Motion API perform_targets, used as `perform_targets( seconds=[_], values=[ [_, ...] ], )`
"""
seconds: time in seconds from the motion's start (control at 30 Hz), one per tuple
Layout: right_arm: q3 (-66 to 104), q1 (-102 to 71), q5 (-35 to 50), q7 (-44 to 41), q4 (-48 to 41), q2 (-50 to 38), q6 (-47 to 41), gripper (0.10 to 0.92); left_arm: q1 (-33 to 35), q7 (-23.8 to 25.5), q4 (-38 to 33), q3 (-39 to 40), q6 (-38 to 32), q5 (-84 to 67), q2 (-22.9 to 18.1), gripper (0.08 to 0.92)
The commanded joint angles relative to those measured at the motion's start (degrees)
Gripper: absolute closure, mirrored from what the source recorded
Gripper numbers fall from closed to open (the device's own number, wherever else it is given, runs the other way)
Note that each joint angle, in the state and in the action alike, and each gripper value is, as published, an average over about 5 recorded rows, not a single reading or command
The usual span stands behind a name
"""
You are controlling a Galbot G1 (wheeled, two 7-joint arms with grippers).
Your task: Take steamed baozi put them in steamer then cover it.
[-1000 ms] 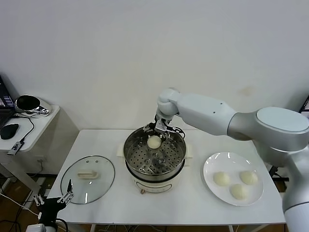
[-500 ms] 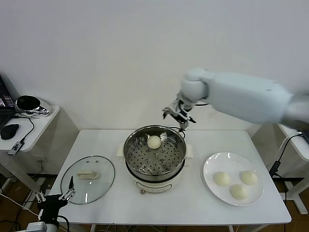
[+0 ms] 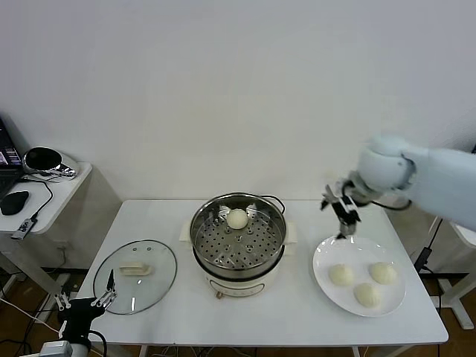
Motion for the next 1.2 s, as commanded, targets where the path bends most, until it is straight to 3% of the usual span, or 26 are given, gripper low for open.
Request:
perform_targets(
  seconds=[0.03, 0.4, 1.2],
  values=[
    [7.84, -15.5, -5.03, 0.09, 0.51, -7.25, -0.43, 0.203, 0.07, -0.01, 0.43, 0.03, -0.04, 0.1, -0.26, 0.177],
    [21.47, -32.72, -14.83, -0.06, -8.76, -3.38, 4.45, 0.203, 0.59, 0.0, 0.94, -0.98, -0.07, 0.14, -0.13, 0.177],
    [28.7, -41.18, -17.09, 1.44, -16.19, 4.37, 6.05, 0.213, 0.93, -0.02, 0.85, -1.72, -0.06, 0.14, -0.37, 0.177]
  ],
)
